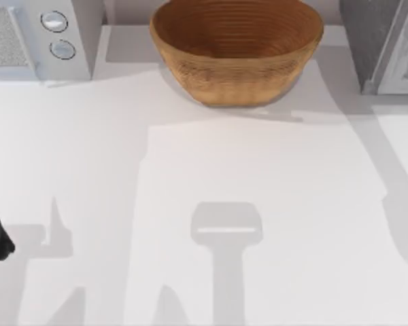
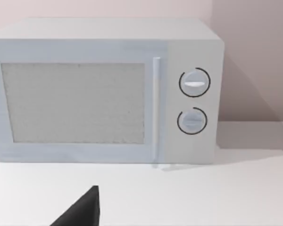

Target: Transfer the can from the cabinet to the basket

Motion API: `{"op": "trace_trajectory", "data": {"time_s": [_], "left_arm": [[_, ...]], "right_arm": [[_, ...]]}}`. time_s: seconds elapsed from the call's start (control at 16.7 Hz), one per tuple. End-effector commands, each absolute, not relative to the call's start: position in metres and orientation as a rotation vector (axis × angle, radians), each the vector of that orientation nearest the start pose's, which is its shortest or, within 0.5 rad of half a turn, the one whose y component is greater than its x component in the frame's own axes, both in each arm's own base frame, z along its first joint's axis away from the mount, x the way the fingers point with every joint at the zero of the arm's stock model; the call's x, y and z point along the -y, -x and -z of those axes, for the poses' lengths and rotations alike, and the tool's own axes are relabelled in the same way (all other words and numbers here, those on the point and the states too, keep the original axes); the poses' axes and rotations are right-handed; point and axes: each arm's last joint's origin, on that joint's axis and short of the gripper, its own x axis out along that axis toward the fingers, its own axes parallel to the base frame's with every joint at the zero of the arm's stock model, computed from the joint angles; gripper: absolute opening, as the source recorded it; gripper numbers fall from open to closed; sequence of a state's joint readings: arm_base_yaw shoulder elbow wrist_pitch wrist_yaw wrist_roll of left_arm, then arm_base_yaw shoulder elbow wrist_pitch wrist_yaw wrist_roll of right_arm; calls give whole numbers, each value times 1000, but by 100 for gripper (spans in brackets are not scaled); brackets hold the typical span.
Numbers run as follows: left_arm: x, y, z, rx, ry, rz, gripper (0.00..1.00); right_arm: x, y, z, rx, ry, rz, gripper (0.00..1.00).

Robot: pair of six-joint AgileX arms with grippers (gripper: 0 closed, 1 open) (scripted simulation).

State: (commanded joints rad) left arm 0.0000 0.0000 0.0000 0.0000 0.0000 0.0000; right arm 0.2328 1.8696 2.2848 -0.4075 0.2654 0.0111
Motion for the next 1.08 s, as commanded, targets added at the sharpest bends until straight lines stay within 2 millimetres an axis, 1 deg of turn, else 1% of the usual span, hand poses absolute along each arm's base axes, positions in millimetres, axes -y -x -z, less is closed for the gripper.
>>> {"op": "trace_trajectory", "data": {"time_s": [0.24, 0.3, 0.84, 0.9, 0.96, 1.08], "left_arm": [[1, -106, -160, 0, 0, 0, 100], [1, -106, -160, 0, 0, 0, 100], [1, -106, -160, 0, 0, 0, 100], [1, -106, -160, 0, 0, 0, 100], [1, -106, -160, 0, 0, 0, 100], [1, -106, -160, 0, 0, 0, 100]], "right_arm": [[-93, -391, -507, 11, 2, 12, 2], [-93, -391, -507, 11, 2, 12, 0], [-93, -389, -508, 12, 0, 10, 0], [-95, -384, -511, 15, -1, 10, 0], [-97, -374, -517, 17, -2, 10, 0], [-100, -345, -531, 21, -4, 12, 0]]}}
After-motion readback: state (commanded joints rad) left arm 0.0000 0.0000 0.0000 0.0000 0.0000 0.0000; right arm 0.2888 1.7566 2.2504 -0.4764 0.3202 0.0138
